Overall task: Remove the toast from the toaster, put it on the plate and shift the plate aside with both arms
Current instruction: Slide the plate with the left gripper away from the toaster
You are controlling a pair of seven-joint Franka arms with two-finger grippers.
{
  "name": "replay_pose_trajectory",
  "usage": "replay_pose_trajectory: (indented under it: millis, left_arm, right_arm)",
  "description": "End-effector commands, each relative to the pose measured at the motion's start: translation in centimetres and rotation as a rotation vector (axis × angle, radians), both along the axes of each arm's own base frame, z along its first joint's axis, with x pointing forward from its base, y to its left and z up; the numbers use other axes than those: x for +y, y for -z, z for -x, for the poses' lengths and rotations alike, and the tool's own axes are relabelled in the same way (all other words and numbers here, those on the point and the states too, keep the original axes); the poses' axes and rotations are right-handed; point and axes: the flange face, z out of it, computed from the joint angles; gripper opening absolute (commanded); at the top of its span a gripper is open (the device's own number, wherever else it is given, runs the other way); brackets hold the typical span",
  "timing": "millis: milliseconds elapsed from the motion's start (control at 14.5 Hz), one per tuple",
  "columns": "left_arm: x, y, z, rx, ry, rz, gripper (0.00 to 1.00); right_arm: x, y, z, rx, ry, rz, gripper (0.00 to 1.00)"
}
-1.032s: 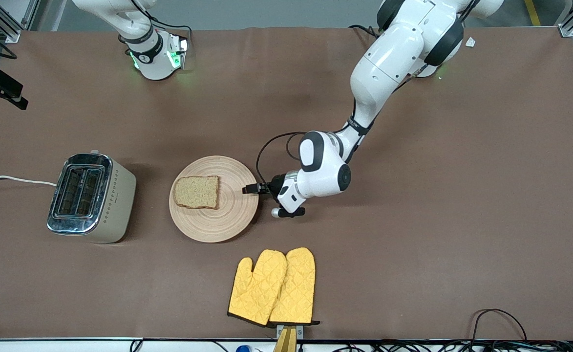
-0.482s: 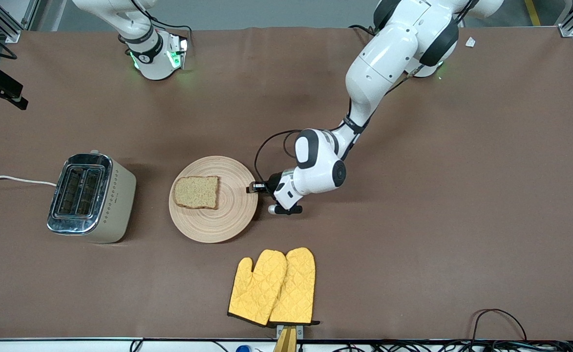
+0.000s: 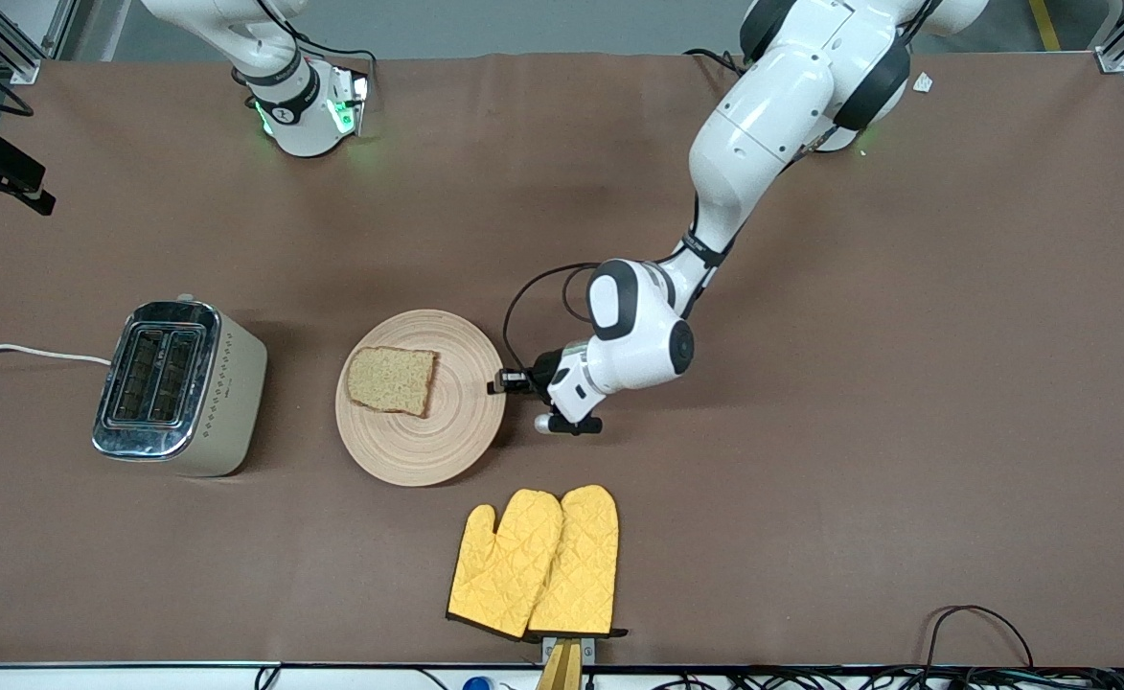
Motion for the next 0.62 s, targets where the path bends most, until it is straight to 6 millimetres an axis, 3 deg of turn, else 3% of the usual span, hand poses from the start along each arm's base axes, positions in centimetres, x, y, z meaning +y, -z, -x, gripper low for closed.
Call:
replay_pose_trajectory:
  millis: [0, 275, 482, 551]
  left_arm:
    - [4.1, -4.5, -3.0, 0.008, 0.054, 0.026, 0.0]
    - [10.3, -8.6, -5.7, 0.048, 0.143, 0.066, 0.0]
    - [17.5, -10.6, -8.2, 0.088, 0.205, 0.071, 0.0]
    - [20.8, -10.7, -8.9, 0.1, 0.221, 0.072, 0.0]
  right_arm:
    - [0.1, -0.1, 0.1, 0.003, 0.013, -0.011, 1.0]
    - [0.0, -0.2, 0.1, 0.0, 0.015, -0.011, 1.0]
    - [0.0, -0.2, 0.1, 0.0, 0.015, -0.011, 1.0]
    - [0.0, -0.2, 0.1, 0.0, 0.015, -0.011, 1.0]
